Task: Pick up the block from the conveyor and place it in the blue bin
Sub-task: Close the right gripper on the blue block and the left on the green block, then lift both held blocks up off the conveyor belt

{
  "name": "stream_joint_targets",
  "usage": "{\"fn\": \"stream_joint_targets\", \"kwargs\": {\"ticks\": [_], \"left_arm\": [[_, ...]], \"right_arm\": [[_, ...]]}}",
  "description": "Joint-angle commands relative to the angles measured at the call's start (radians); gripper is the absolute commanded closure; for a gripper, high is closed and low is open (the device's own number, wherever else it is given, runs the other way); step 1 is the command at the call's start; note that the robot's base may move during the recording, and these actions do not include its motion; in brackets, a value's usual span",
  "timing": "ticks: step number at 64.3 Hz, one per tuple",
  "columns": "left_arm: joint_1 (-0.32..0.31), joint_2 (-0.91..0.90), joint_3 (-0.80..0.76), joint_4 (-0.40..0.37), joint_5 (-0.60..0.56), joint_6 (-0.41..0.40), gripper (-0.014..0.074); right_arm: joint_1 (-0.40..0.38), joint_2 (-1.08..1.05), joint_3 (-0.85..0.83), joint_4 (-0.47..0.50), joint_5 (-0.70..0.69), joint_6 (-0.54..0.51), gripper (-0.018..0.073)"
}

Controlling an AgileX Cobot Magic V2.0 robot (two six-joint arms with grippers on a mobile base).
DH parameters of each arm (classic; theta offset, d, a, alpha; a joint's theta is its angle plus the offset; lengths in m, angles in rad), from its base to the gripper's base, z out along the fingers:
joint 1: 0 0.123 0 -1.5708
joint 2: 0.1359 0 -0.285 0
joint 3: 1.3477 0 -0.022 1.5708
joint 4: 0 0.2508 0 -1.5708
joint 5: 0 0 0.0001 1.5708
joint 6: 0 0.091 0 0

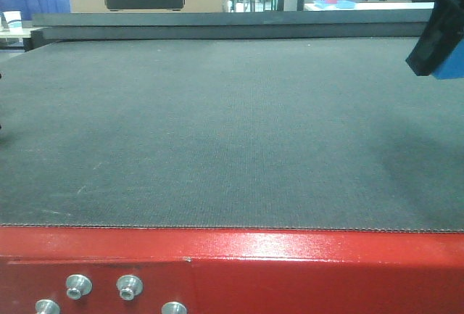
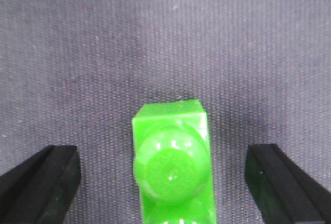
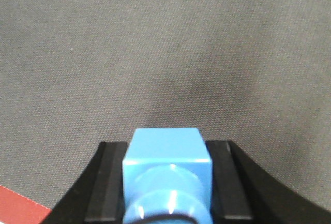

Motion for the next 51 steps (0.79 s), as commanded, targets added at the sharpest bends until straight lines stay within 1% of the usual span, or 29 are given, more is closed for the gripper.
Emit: {"fn": "stream_joint_targets", "kwargs": {"ticks": [1, 7, 11, 14, 15, 21, 22, 23, 25, 26, 34, 40, 46, 51], "left_arm": [[0.002, 0.0, -0.01, -0.002, 0.014, 0.0, 0.0062], [0.002, -0.002, -0.014, -0.002, 0.032, 0.0, 0.0111], [0.002, -0.004, -0.014, -0.005, 0.034, 0.0, 0.0195], [0.002, -0.006, -0.014, -0.005, 0.034, 0.0, 0.0284], [0.002, -0.008, -0.014, -0.005, 0.034, 0.0, 0.0333], [0.002, -0.008, -0.014, -0.01, 0.034, 0.0, 0.0552], [0.002, -0.008, -0.014, -0.01, 0.035, 0.0, 0.0607], [0.002, -0.008, -0.014, -0.013, 0.035, 0.0, 0.0625], [0.002, -0.008, -0.014, -0.023, 0.037, 0.0, 0.0694], [0.002, -0.008, -0.014, -0.032, 0.039, 0.0, 0.0706], [-0.001, -0.009, -0.014, -0.032, 0.065, 0.0, 0.0707], [-0.02, -0.025, -0.014, -0.04, 0.09, 0.0, 0.0707], [-0.051, -0.056, -0.014, -0.041, 0.095, -0.004, 0.0707], [-0.085, -0.094, -0.014, -0.041, 0.091, -0.009, 0.0707]], "right_arm": [[-0.001, -0.008, 0.003, 0.0, -0.017, -0.006, 0.0712], [-0.001, -0.008, 0.003, 0.0, -0.023, -0.006, 0.0712], [-0.001, -0.008, 0.003, 0.0, -0.034, -0.006, 0.0712], [-0.001, -0.008, 0.003, 0.0, -0.041, -0.006, 0.0712], [-0.001, -0.008, 0.003, 0.0, -0.044, -0.006, 0.0712], [-0.001, -0.008, 0.006, 0.0, -0.065, -0.006, 0.0712], [-0.001, -0.008, 0.008, 0.0, -0.069, -0.006, 0.0712], [-0.001, -0.008, 0.007, 0.0, -0.073, -0.006, 0.0712], [-0.001, -0.008, 0.009, 0.0, -0.076, -0.006, 0.0712], [-0.001, -0.008, 0.01, 0.0, -0.079, -0.006, 0.0712], [-0.001, -0.008, 0.025, 0.0, -0.113, -0.006, 0.0712], [-0.015, -0.008, 0.048, 0.0, -0.14, -0.006, 0.0712], [-0.048, -0.008, 0.079, 0.0, -0.166, -0.001, 0.0712], [-0.094, -0.012, 0.114, 0.0, -0.179, 0.01, 0.0712]]}}
